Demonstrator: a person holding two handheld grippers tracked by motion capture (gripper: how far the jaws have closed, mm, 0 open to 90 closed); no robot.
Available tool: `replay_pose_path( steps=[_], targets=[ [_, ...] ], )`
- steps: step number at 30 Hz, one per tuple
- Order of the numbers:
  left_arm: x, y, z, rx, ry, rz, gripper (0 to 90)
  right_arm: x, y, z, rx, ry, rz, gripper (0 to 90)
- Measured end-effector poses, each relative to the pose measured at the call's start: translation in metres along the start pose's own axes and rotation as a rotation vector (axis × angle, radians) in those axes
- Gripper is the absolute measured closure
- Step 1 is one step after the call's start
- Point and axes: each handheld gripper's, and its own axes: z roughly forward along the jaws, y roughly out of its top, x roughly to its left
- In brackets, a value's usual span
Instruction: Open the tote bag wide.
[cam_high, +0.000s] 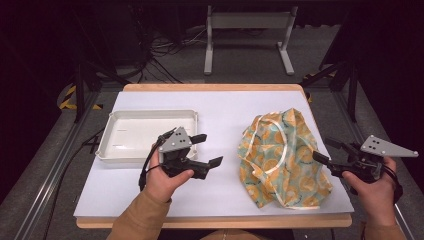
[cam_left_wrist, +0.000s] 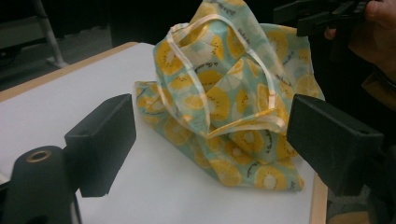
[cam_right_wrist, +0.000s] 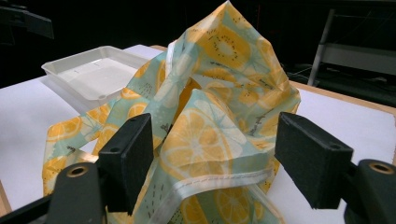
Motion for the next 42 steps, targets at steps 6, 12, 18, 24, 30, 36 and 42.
replay_pose_path(
  steps=[6, 12, 18, 24, 30, 36, 42],
  targets=[
    [-0.005, 0.011, 0.022, -0.010, -0.021, -0.002, 19.0, -0.001, -0.001, 0.000, 0.003, -0.003, 0.002, 28.7],
    [-0.024, 0.017, 0.052, -0.003, -0.105, 0.026, 22.0, -0.003, -0.002, -0.001, -0.001, -0.001, 0.004, 28.9],
    [-0.043, 0.017, 0.077, 0.048, -0.189, 0.058, 28.8, -0.004, -0.002, -0.004, -0.007, -0.006, 0.005, 28.8],
    [-0.050, 0.017, 0.098, 0.082, -0.218, 0.062, 28.0, -0.005, -0.002, -0.004, -0.010, -0.003, 0.012, 28.9],
    [-0.052, 0.024, 0.116, 0.087, -0.237, 0.057, 28.2, -0.005, -0.003, -0.003, -0.006, -0.002, 0.010, 28.9],
    [-0.046, 0.038, 0.132, 0.094, -0.217, 0.060, 29.3, -0.005, -0.003, -0.004, -0.009, -0.002, 0.014, 28.9],
    [-0.041, 0.048, 0.148, 0.126, -0.196, 0.044, 29.1, -0.008, -0.004, -0.007, -0.015, -0.006, 0.020, 28.9]
  ],
)
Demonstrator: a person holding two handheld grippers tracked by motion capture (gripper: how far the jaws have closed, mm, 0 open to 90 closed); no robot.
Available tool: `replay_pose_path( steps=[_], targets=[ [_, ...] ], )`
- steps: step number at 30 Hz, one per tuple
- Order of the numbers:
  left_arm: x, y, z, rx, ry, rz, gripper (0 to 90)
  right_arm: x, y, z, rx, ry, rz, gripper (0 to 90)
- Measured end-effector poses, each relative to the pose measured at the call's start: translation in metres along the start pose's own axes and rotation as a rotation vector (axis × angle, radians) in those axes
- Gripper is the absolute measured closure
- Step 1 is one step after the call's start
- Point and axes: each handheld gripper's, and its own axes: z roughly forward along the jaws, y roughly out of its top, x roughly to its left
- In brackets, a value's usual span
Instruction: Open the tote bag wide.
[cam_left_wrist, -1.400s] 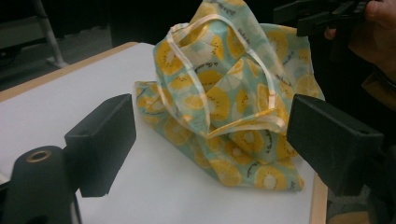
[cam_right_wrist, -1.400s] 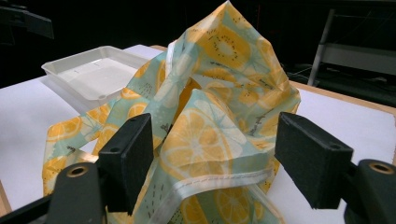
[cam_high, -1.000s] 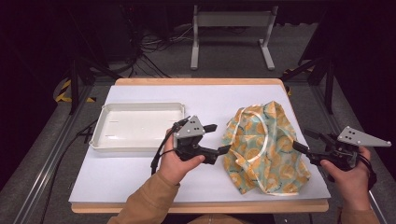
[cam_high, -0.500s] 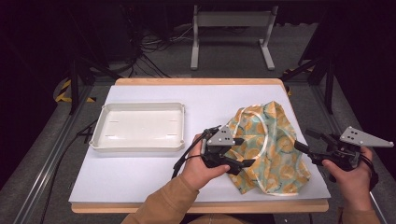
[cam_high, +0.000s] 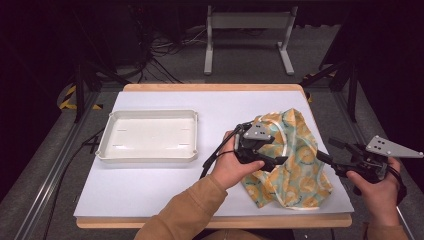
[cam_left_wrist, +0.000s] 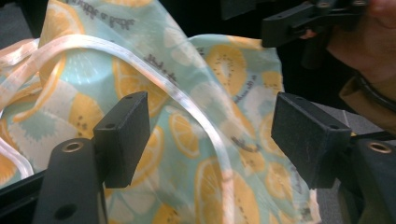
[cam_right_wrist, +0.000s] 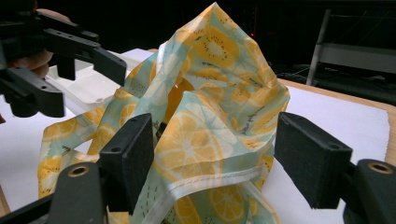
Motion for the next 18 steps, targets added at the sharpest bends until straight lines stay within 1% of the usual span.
replay_pose_path(
  steps=[2, 4, 5, 7, 9, 11, 12, 14, 17, 18],
  targets=[
    [0.002, 0.002, 0.005, 0.010, 0.000, -0.014, 30.3, 0.000, 0.000, -0.001, -0.004, 0.001, -0.004, 28.9],
    [0.004, 0.004, 0.010, 0.033, 0.004, -0.032, 31.6, 0.000, 0.000, -0.001, -0.006, 0.000, -0.004, 28.9],
    [0.004, 0.005, 0.011, 0.040, 0.004, -0.030, 31.8, 0.000, 0.001, -0.002, -0.008, 0.001, -0.005, 28.9],
    [0.004, 0.005, 0.015, 0.050, 0.008, -0.047, 30.6, 0.000, 0.001, -0.003, -0.013, -0.001, -0.007, 28.9],
    [0.004, 0.006, 0.017, 0.054, 0.013, -0.044, 29.7, 0.000, 0.002, -0.004, -0.017, 0.000, -0.008, 28.9],
    [0.004, 0.006, 0.020, 0.065, 0.010, -0.057, 29.6, 0.000, 0.002, -0.005, -0.019, -0.001, -0.007, 28.9],
    [0.005, 0.007, 0.021, 0.063, 0.012, -0.053, 29.5, 0.000, 0.002, -0.005, -0.020, -0.001, -0.008, 28.9],
    [0.004, 0.009, 0.025, 0.062, 0.006, -0.060, 29.6, 0.000, 0.002, -0.005, -0.018, -0.001, -0.007, 28.9],
    [0.004, 0.011, 0.028, 0.065, 0.007, -0.058, 28.4, 0.001, 0.003, -0.005, -0.022, 0.001, -0.012, 28.9],
    [0.004, 0.012, 0.031, 0.070, 0.001, -0.055, 28.4, 0.001, 0.003, -0.005, -0.024, 0.003, -0.012, 28.9]
  ],
)
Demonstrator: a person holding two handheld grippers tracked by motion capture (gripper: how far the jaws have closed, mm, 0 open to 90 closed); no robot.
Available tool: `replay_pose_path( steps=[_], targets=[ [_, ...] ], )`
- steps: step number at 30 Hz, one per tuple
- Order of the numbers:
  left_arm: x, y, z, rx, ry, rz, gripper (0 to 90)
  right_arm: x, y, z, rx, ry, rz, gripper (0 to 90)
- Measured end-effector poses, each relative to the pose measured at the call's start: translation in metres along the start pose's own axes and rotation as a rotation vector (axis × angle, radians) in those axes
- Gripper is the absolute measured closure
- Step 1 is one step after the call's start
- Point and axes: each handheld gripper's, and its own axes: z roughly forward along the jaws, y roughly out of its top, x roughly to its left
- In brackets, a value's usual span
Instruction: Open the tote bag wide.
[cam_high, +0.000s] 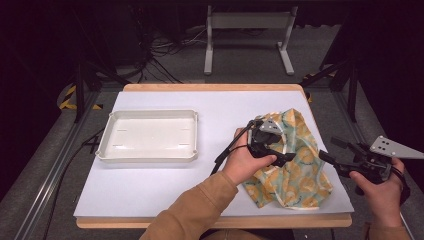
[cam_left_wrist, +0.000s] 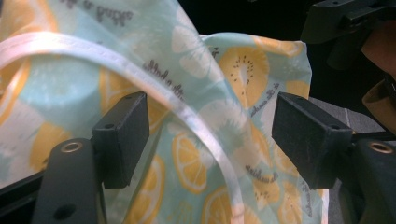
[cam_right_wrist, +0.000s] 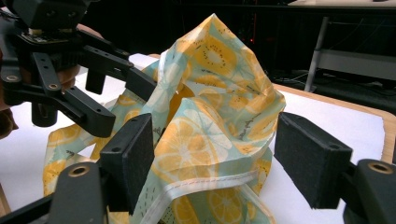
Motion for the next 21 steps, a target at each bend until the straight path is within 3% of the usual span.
replay_pose_path(
  steps=[9, 16, 21],
  targets=[
    [0.002, 0.002, 0.011, -0.002, -0.013, -0.006, 32.1, 0.000, -0.001, -0.001, -0.002, 0.002, 0.002, 28.9],
    [0.002, 0.003, 0.015, 0.016, -0.004, 0.020, 50.3, -0.001, -0.001, -0.001, 0.001, 0.002, 0.001, 29.7],
    [0.000, 0.005, 0.013, 0.032, 0.001, 0.048, 71.2, 0.000, -0.001, 0.000, 0.004, 0.006, -0.004, 29.8]
  ],
)
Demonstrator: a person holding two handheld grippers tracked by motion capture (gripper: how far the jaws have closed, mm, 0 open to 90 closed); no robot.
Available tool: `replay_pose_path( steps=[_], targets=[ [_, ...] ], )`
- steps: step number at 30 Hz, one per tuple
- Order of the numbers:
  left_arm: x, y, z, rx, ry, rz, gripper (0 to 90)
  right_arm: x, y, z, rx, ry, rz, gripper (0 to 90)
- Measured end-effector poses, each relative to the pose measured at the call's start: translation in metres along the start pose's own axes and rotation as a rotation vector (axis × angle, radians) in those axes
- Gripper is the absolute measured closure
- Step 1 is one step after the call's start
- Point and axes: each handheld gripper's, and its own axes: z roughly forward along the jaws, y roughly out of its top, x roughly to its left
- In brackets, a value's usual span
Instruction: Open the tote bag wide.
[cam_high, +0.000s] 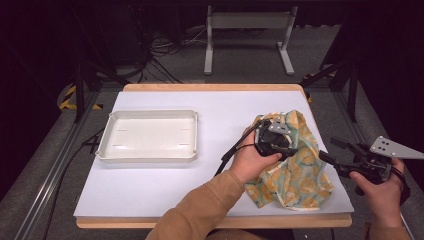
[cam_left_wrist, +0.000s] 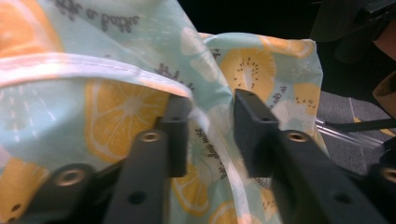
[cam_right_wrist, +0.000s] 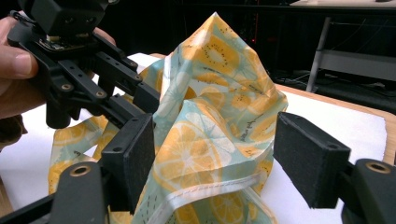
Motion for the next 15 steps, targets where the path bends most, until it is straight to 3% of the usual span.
replay_pose_path(
  steps=[2, 5, 12, 15],
  targets=[
    [0.000, 0.000, -0.001, -0.002, 0.001, 0.003, 80.9, 0.000, 0.000, 0.000, 0.001, 0.001, -0.001, 29.8],
    [0.001, 0.001, -0.004, -0.016, -0.001, 0.016, 86.9, 0.000, 0.000, 0.000, 0.001, 0.002, -0.003, 29.9],
    [-0.001, 0.004, -0.012, -0.049, 0.001, 0.032, 88.3, 0.002, 0.000, 0.002, 0.006, 0.014, -0.017, 30.8],
    [-0.002, 0.006, -0.015, -0.058, 0.001, 0.034, 88.4, 0.004, 0.000, 0.004, 0.030, 0.027, -0.037, 42.2]
  ],
)
